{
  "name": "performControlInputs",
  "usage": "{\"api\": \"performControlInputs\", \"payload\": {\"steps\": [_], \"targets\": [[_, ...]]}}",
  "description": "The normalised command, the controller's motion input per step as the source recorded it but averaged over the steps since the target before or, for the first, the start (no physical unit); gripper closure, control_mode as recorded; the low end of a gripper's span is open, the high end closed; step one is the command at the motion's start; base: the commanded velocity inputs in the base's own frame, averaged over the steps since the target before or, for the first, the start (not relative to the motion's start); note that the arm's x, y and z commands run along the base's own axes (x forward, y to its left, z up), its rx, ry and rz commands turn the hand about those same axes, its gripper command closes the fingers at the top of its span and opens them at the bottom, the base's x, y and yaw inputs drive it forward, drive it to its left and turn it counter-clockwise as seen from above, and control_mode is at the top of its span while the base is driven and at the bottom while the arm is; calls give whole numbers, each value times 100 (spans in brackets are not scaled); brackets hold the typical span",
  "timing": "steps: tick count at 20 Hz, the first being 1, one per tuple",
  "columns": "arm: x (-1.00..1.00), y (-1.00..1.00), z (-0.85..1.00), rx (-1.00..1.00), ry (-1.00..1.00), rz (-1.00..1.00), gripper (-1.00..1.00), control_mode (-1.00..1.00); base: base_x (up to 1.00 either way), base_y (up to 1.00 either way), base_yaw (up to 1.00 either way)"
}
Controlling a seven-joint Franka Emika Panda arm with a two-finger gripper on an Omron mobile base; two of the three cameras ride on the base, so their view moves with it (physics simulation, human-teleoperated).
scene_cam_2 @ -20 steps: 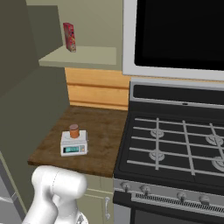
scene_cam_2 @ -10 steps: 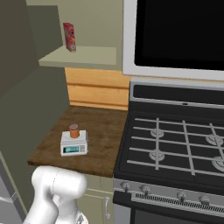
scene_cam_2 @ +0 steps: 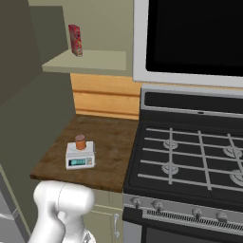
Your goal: Pick the jam and place it on the digital scale for weighing, and close the cabinet.
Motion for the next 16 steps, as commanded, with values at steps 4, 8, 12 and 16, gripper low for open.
{"api": "performControlInputs", "payload": {"steps": [4,8,12,16], "targets": [[56,5,-37,0,-20,-7,-100,-100,0,0,0],[55,3,-5,0,-8,-4,-100,-100,0,0,0],[55,-4,-2,2,0,-4,-100,-100,0,0,0],[61,2,-2,3,0,-7,-100,-100,0,0,0]]}}
